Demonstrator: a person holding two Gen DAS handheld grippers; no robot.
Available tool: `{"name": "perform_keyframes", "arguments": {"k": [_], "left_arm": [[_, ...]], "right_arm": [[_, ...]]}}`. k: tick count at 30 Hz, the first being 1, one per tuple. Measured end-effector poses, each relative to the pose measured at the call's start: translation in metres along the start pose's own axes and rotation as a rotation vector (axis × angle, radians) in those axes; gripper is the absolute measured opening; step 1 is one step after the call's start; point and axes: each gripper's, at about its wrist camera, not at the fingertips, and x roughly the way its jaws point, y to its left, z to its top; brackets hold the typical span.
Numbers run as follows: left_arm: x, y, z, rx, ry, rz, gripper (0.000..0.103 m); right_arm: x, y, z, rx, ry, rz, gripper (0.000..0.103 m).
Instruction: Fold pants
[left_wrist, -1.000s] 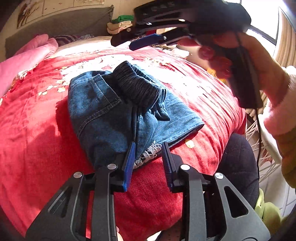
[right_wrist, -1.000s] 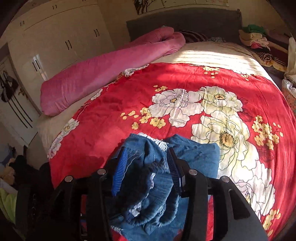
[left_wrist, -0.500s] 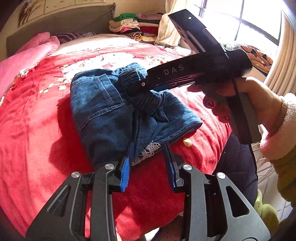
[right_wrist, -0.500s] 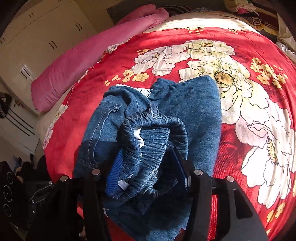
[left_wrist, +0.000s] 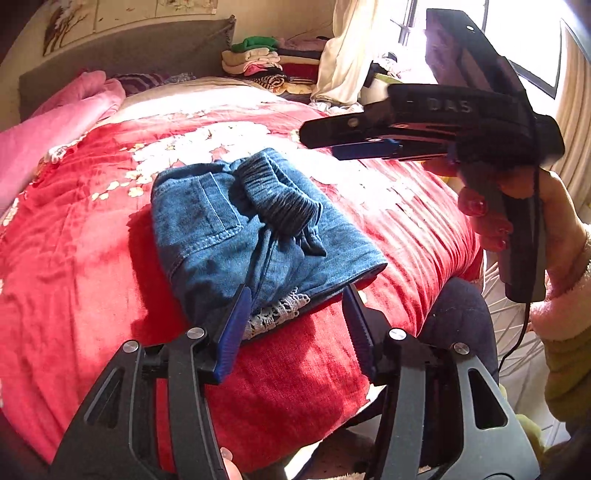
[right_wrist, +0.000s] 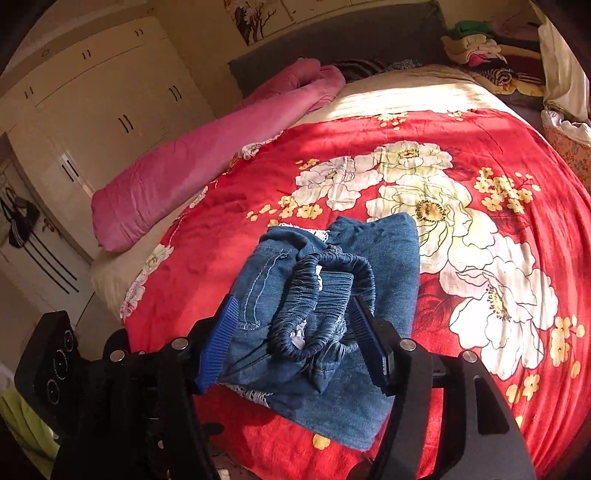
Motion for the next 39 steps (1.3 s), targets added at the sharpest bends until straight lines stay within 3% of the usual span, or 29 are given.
{"name": "perform_keyframes", "arguments": {"k": [4,6,11,19,25,34,39], "left_arm": [[-0.012,0.002,0.005,-0.004,-0.032,0.019,0.05],[-0.019,0.005,0.008,-0.012,-0.065,0.039,0.063],[-0.029,0.024,0.018,-0.053,-0.106,0.1,0.071],[-0.009,0.067,0.031,-0.172,-0.06,0.149,0.078],[0.02,0.088,0.039,-0.25,-0.003,0.15,0.081],[0.066,0.108,0.044,-0.349,0.089,0.104,0.082],[0.082,0.106,0.038,-0.344,0.117,0.102,0.082]], "right_arm": [[-0.026,-0.001,-0.001,0.003,-0.061,-0.018,0.069],[-0.037,-0.003,-0.004,0.012,-0.093,-0.032,0.075],[-0.05,-0.015,-0.016,0.047,-0.145,-0.09,0.08],[-0.029,-0.052,-0.034,0.15,-0.095,-0.129,0.081],[-0.011,-0.059,-0.038,0.147,-0.055,-0.171,0.081],[0.019,-0.074,-0.036,0.185,-0.001,-0.116,0.081],[0.044,-0.086,-0.034,0.23,0.04,-0.077,0.081]]}}
